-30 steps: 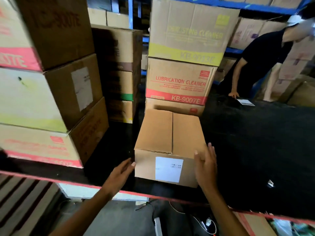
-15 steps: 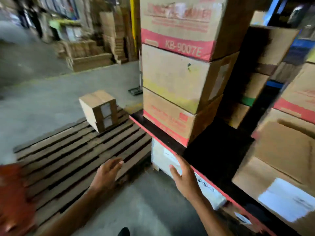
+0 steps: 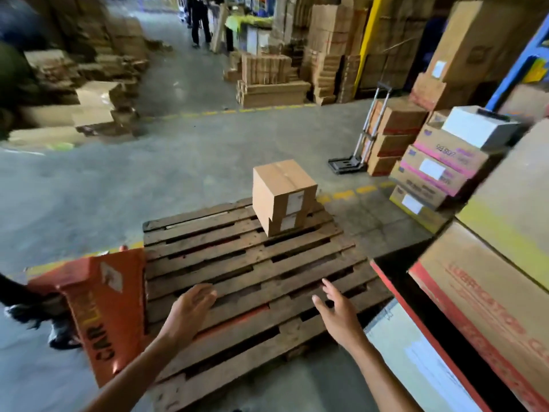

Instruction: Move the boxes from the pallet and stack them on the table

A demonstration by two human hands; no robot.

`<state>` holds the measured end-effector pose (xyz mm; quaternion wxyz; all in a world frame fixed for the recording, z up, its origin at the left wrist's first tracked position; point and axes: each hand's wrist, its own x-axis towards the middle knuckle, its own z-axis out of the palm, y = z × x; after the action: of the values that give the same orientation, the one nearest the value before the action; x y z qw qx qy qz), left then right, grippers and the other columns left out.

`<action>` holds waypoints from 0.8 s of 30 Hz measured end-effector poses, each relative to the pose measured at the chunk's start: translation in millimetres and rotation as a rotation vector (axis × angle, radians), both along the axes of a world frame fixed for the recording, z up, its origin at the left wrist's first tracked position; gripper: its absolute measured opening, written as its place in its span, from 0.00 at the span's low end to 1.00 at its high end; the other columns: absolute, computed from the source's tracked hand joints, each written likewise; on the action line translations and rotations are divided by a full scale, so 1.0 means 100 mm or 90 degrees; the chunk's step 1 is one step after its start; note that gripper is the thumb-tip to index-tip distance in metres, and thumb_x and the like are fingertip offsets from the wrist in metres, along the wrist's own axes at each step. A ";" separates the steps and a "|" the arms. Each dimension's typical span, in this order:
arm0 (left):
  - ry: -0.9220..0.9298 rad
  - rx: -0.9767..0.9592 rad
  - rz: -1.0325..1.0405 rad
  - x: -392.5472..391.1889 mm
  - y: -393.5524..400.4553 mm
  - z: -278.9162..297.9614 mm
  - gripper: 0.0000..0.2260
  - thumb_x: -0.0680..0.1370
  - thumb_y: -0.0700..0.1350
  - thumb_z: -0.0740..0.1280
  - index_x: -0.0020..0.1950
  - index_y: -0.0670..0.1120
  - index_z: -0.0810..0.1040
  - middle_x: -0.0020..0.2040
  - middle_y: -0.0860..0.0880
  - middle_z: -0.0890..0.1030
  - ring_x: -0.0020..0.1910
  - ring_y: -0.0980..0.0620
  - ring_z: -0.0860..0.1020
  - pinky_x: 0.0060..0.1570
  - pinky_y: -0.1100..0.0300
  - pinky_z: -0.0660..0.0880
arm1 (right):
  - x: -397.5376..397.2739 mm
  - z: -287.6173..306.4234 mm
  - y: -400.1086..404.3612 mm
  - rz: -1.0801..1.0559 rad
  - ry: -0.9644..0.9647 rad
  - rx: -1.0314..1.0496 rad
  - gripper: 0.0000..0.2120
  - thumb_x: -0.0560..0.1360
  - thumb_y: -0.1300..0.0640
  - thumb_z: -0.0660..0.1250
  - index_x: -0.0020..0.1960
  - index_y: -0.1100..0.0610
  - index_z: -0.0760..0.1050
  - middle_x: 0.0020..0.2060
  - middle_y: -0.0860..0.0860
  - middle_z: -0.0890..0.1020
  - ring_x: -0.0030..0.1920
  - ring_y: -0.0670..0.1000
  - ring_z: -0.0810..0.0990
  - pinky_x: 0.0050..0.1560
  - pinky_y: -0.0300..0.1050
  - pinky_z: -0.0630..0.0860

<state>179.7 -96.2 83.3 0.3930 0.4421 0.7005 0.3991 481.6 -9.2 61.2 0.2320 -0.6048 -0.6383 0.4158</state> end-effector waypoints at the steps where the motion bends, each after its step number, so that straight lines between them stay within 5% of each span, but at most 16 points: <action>1: 0.000 0.003 0.005 -0.10 0.15 0.06 0.05 0.79 0.43 0.65 0.53 0.46 0.79 0.44 0.50 0.81 0.42 0.58 0.80 0.38 0.70 0.73 | -0.13 0.02 0.15 0.007 0.002 -0.005 0.29 0.75 0.44 0.63 0.73 0.52 0.63 0.69 0.54 0.71 0.69 0.52 0.70 0.65 0.44 0.66; 4: -0.018 0.015 0.012 -0.31 0.62 0.15 0.05 0.78 0.44 0.66 0.52 0.49 0.80 0.43 0.52 0.82 0.42 0.56 0.81 0.37 0.69 0.75 | -0.43 0.13 0.58 0.026 0.025 -0.022 0.30 0.75 0.42 0.63 0.74 0.50 0.62 0.69 0.53 0.71 0.69 0.51 0.69 0.65 0.45 0.67; 7: -0.031 0.029 0.008 -0.41 1.05 0.24 0.06 0.79 0.43 0.65 0.54 0.48 0.79 0.46 0.51 0.82 0.46 0.55 0.80 0.40 0.69 0.76 | -0.60 0.24 0.98 0.012 0.058 -0.004 0.52 0.58 0.20 0.56 0.73 0.50 0.63 0.66 0.50 0.72 0.67 0.50 0.70 0.63 0.43 0.68; 9: -0.037 0.037 0.000 -0.44 1.34 0.28 0.05 0.79 0.43 0.65 0.53 0.49 0.78 0.46 0.50 0.82 0.46 0.54 0.80 0.41 0.69 0.75 | -0.71 0.29 1.26 0.006 0.061 0.002 0.45 0.64 0.25 0.60 0.73 0.51 0.63 0.66 0.51 0.73 0.67 0.50 0.71 0.63 0.43 0.68; 12: -0.048 0.045 -0.010 -0.50 1.78 0.25 0.09 0.78 0.44 0.65 0.57 0.46 0.78 0.48 0.50 0.82 0.48 0.53 0.80 0.40 0.70 0.75 | -0.84 0.33 1.75 -0.016 0.064 -0.013 0.25 0.78 0.50 0.63 0.72 0.54 0.64 0.67 0.56 0.73 0.66 0.51 0.72 0.61 0.42 0.68; 17: -0.075 0.022 -0.037 -0.62 2.71 0.14 0.17 0.79 0.47 0.63 0.67 0.46 0.71 0.58 0.50 0.78 0.56 0.56 0.78 0.43 0.69 0.76 | -0.96 0.22 2.70 -0.044 0.040 -0.030 0.23 0.79 0.50 0.62 0.72 0.53 0.65 0.68 0.55 0.73 0.67 0.52 0.72 0.64 0.46 0.70; 24: -0.040 -0.083 0.003 -0.69 4.83 -0.33 0.26 0.80 0.52 0.62 0.76 0.46 0.61 0.70 0.41 0.72 0.66 0.45 0.73 0.47 0.67 0.73 | -1.08 -0.35 4.89 -0.046 -0.022 -0.099 0.24 0.79 0.48 0.61 0.72 0.54 0.64 0.69 0.55 0.71 0.67 0.52 0.71 0.61 0.43 0.67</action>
<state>110.8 386.7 50.4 0.4417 0.4010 0.7137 0.3669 373.2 480.0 26.1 0.1881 -0.6509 -0.5859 0.4446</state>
